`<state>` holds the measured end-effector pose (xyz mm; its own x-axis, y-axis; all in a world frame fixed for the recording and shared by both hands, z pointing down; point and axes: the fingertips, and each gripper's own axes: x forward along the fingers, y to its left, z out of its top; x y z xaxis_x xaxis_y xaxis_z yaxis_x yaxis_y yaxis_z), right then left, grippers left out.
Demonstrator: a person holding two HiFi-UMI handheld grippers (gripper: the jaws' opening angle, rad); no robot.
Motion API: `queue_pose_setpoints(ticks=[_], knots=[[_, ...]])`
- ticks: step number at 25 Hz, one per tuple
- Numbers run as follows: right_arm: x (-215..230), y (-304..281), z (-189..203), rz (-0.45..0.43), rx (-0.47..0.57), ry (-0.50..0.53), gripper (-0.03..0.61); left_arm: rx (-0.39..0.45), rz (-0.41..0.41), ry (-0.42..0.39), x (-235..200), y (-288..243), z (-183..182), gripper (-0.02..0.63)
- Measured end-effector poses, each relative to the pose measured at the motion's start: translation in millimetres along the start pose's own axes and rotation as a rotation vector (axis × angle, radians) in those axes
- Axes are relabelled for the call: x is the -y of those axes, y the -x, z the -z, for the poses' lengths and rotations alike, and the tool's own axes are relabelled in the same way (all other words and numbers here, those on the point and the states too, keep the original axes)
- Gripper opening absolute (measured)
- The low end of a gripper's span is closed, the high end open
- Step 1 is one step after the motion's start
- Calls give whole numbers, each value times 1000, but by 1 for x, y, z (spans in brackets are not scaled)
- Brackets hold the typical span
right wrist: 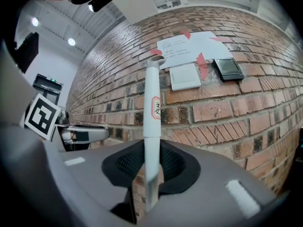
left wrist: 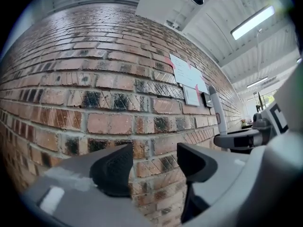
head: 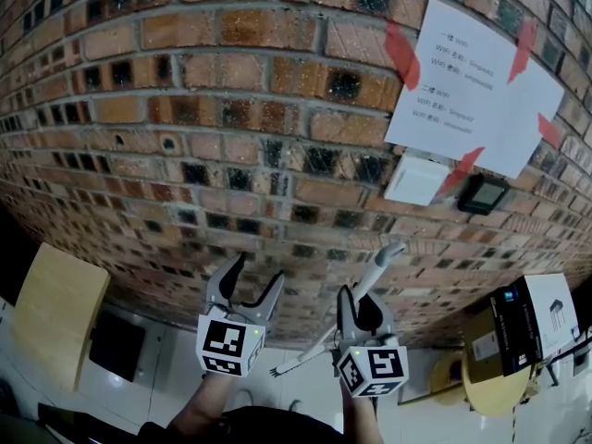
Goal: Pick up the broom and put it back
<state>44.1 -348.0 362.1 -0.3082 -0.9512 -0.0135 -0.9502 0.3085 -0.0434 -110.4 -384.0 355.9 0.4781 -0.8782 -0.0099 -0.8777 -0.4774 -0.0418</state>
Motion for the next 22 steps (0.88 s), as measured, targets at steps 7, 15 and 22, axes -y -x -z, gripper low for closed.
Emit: queue_pose_setpoints(ticks=[7, 15, 22], knots=[[13, 13, 36, 55, -80, -27, 88, -37, 73, 5, 21, -6, 16, 299], [44, 45, 65, 122, -97, -58, 87, -76, 255, -15, 83, -25, 43, 299], [86, 85, 83, 200, -93, -94, 87, -137, 434, -8, 150, -45, 72, 299]])
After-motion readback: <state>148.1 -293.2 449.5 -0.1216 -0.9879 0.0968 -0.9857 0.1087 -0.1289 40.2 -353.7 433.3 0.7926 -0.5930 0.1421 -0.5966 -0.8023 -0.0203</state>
